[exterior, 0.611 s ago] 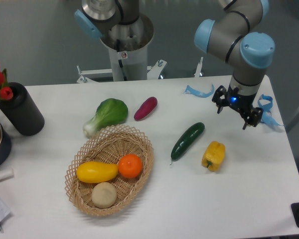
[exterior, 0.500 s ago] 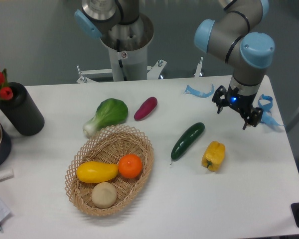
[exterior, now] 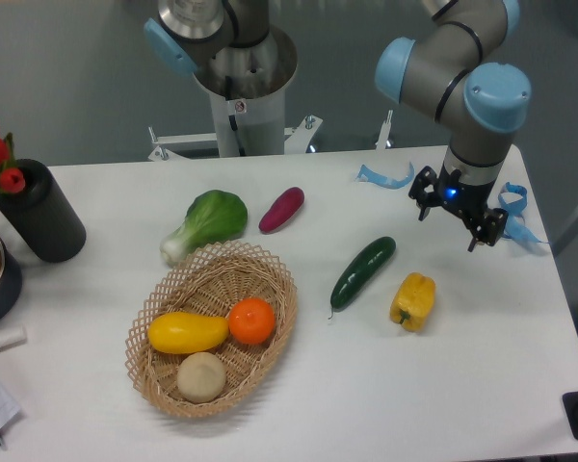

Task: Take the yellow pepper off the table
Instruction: 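Move the open gripper over the yellow bell pepper beside the cucumber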

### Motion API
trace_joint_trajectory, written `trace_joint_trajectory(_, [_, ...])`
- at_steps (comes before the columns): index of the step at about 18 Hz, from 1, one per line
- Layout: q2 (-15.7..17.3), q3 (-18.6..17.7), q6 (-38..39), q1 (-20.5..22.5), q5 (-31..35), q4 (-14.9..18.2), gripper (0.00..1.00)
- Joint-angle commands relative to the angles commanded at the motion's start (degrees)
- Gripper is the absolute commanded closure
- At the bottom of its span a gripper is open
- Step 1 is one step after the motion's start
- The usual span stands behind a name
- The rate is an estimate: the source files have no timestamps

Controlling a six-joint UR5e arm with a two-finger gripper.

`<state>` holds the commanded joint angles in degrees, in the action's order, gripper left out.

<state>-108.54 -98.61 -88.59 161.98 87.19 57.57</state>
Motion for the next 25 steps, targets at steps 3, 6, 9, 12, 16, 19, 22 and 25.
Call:
trace_joint_trajectory(3, [-0.3,0.4,-0.6,-0.3,0.1,-0.1,0.00])
trace_joint_trajectory(6, [-0.3,0.5,-0.6,-0.3,0.1,-0.2,0.00])
trace_joint_trajectory(9, [-0.6,0.0,0.2,-1.0,0.0,-0.9,0.00])
trace_joint_trajectory(12, [-1.8,0.0,0.3,-1.9,0.1,-1.4,0.00])
trace_joint_trajectory(16, [-2.5,-0.2,1.3,-2.7,0.0,-1.8,0.00])
trace_joint_trajectory(19, [-2.8,-0.5,1.4,-2.8,0.1,-1.8,0.00])
trace_joint_trajectory(22, [-3.2,-0.5,1.6,-2.8,0.0,-1.7,0.00])
trace_joint_trajectory(25, [-4.1,-0.4,3.1,-3.5,0.0,-2.0,0.00])
